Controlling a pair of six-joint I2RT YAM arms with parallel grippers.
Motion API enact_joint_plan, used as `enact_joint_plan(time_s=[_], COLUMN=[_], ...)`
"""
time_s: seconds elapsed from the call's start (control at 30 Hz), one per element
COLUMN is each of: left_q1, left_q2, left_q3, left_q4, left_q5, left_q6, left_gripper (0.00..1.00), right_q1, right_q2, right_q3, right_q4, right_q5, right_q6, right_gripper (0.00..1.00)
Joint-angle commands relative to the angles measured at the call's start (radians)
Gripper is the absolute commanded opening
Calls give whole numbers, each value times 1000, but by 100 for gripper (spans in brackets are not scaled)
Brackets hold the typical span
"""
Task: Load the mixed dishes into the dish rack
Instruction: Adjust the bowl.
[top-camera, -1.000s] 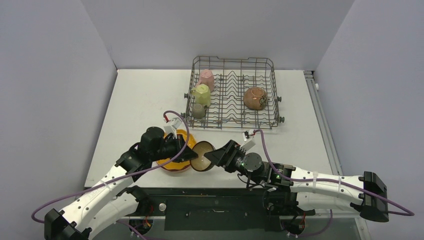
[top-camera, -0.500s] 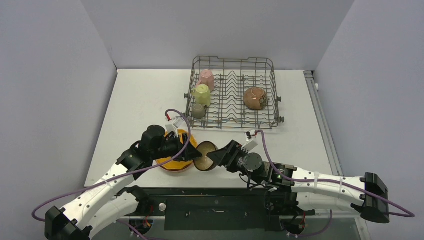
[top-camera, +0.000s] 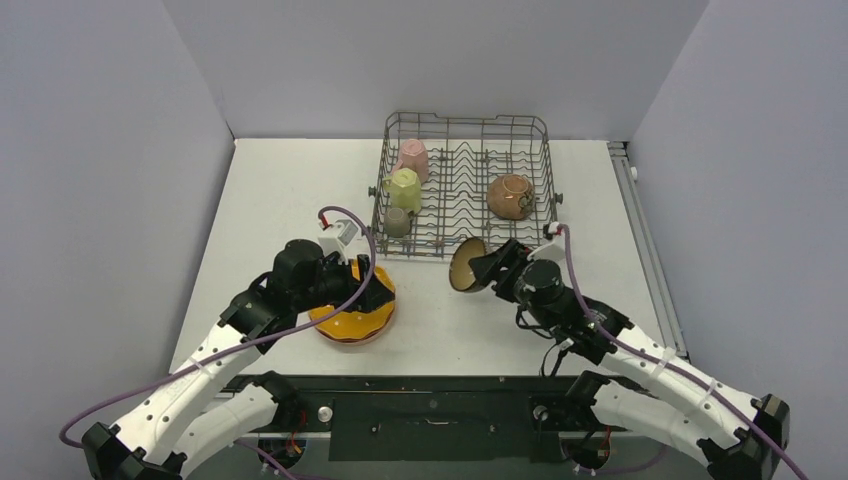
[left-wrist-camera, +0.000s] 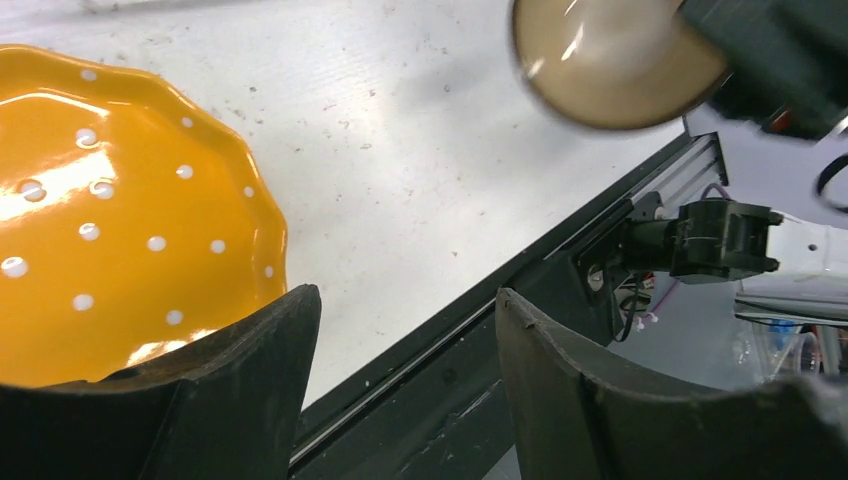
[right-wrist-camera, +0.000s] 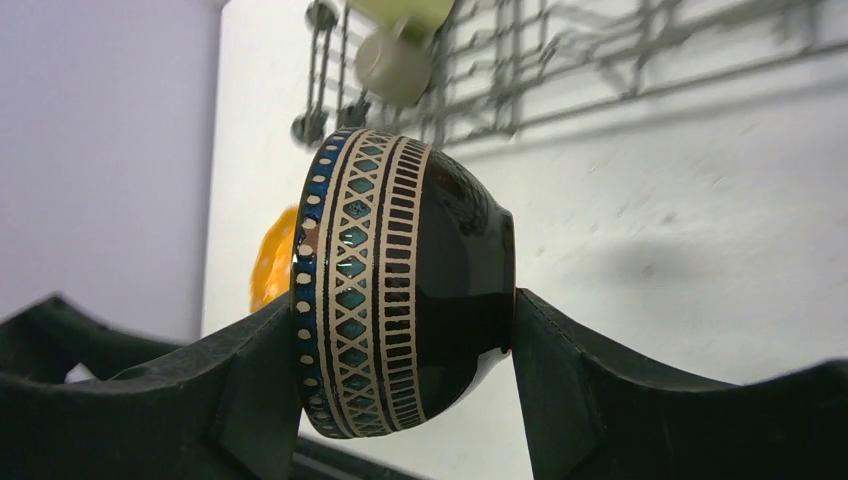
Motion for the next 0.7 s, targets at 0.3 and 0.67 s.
enact_joint_plan(time_s=[0.3, 0.67], left_q1=[15, 14], left_q2=[-20, -52], left_q3=[-11, -48], left_q4=[-45, -63], left_q5=[-24, 54], left_q6=[88, 115], left_gripper=[61, 61], right_q1=[-411, -434], right_q2=[213, 640], right_q3=[420, 740], right_q4=[-206, -316], right_q5=[31, 251], right_q6=[-527, -761], right_gripper=[0, 0])
